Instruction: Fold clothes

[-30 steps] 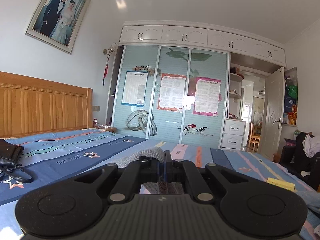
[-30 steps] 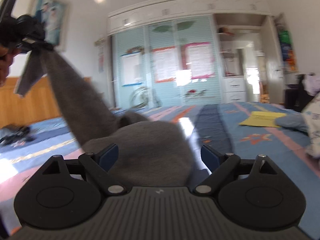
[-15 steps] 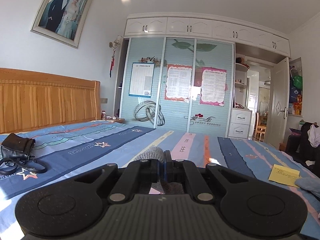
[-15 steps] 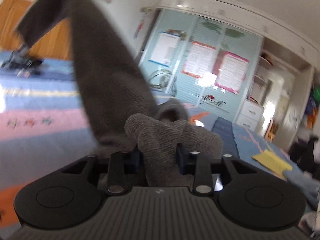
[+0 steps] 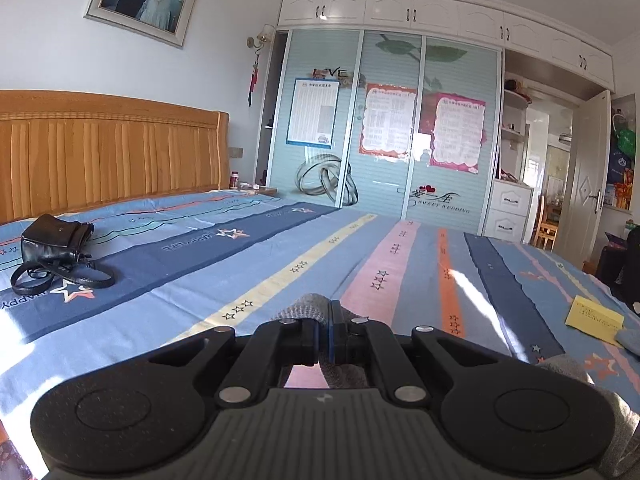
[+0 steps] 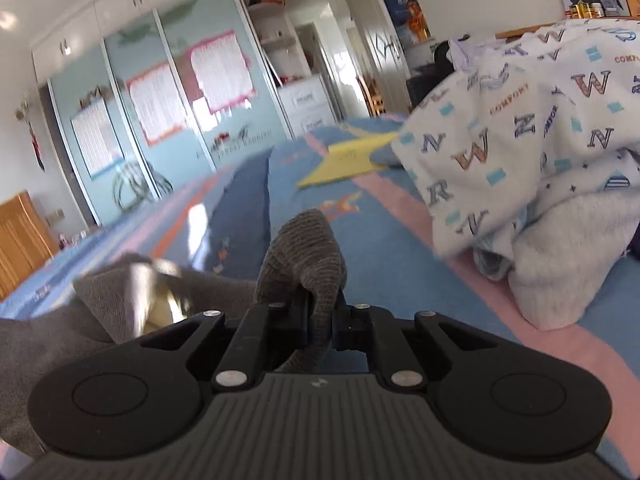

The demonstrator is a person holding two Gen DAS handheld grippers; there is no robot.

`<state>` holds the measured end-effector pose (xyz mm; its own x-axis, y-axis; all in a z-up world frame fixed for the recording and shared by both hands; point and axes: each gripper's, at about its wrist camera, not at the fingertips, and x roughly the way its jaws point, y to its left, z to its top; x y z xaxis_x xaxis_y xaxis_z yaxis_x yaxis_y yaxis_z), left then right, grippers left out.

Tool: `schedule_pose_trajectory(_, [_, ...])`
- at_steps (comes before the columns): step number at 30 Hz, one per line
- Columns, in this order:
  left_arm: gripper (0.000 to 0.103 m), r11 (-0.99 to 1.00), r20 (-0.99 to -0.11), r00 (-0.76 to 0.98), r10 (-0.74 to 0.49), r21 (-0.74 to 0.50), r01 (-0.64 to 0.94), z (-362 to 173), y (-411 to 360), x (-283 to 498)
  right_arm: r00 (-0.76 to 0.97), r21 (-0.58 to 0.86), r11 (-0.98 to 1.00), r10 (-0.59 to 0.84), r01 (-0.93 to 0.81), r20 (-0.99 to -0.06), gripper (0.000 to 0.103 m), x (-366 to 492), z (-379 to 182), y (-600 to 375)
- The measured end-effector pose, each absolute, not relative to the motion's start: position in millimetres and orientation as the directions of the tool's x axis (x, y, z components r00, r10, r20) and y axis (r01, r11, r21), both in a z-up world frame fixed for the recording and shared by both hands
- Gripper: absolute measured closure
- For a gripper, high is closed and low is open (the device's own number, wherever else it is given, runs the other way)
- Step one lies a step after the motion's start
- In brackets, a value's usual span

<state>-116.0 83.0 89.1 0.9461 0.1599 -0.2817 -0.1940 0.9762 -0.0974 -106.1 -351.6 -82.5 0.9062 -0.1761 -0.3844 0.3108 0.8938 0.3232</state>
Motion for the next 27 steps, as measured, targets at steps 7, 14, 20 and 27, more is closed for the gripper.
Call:
schedule_pose_trajectory(7, [0.099, 0.986, -0.315, 0.941, 0.12, -0.071, -0.149, 80.2, 61.2, -107.2, 0.883, 0.237, 0.92, -0.188, 0.311, -0.429, 0.082, -115.2, -90.7, -343.4])
schedule_pose_trajectory(14, [0.094, 0.998, -0.361, 0.931, 0.061, -0.004, -0.067, 65.3, 18.8, -102.5, 0.898, 0.203, 0.906, -0.294, 0.371, -0.326, 0.028, -137.9, -76.2, -352.8])
schedule_pose_trajectory(20, [0.094, 0.997, -0.442, 0.894, -0.071, -0.008, 0.075, 46.5, -5.9, -105.4, 0.927, 0.244, 0.898, -0.331, 0.367, -0.173, 0.021, -159.1, -67.6, -361.7])
schedule_pose_trajectory(27, [0.089, 0.981, -0.487, 0.853, -0.187, -0.054, 0.184, 34.3, -21.2, -116.2, 0.981, 0.157, 0.975, -0.138, 0.159, -0.138, 0.014, -144.3, -61.9, -324.0])
